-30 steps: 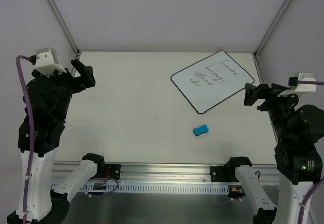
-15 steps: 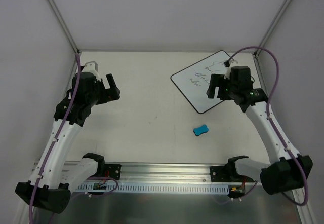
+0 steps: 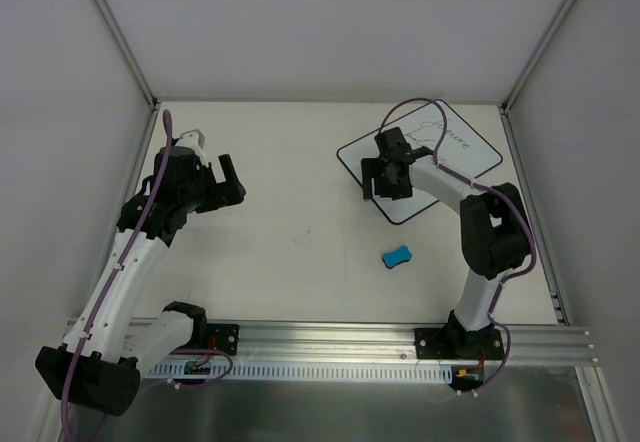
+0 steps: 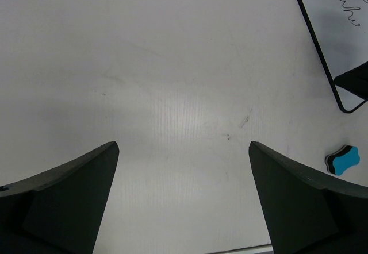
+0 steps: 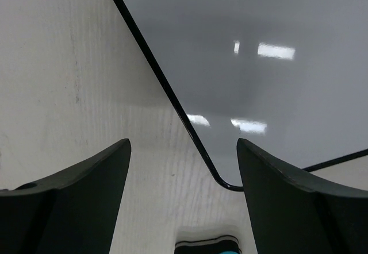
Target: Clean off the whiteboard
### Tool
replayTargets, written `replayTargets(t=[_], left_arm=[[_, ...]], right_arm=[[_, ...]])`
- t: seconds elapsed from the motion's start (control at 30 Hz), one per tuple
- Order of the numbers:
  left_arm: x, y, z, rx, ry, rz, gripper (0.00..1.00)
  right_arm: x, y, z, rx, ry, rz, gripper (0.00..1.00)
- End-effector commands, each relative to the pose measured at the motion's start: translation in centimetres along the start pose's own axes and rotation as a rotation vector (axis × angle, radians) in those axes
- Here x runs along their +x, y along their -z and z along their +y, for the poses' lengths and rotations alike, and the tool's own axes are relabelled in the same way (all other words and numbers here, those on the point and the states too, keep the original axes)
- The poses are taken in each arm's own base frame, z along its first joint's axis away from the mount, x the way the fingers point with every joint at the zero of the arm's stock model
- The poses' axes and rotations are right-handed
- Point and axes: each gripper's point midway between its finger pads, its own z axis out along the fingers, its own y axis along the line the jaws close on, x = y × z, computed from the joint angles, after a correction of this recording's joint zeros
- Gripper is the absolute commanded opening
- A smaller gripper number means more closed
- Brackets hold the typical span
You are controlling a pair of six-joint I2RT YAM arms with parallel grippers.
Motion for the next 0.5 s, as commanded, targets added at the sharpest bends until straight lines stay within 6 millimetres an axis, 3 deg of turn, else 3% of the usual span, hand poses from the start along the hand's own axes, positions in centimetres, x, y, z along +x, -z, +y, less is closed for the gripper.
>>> replayTargets(t=[0.0,0.13,0.33,0.47], left_arm=[[-0.3,-0.2,-0.7,0.036,0.012,-0.008,0.99],[-0.2,-0.4,-0.8,0.04,0.009,0.004,0.99],[-0.4,-0.5,-0.8,0.036,0.003,0.002,0.99],[-0.4,-0.7,-0.7,0.029,-0.002,0.005,0.99]], right_arm=[[-2.5,-0.4,1.5,-0.005,-0.045,-0.052,0.78],[-1.5,-2.4,2.3,-0.015,-0.067,0.004,0.73],[0.8,-3.6,3.9,-0.046,-0.073,0.075,0.6],[3.4,-3.7,6.6,-0.112,-0.068,0.152,0.5]])
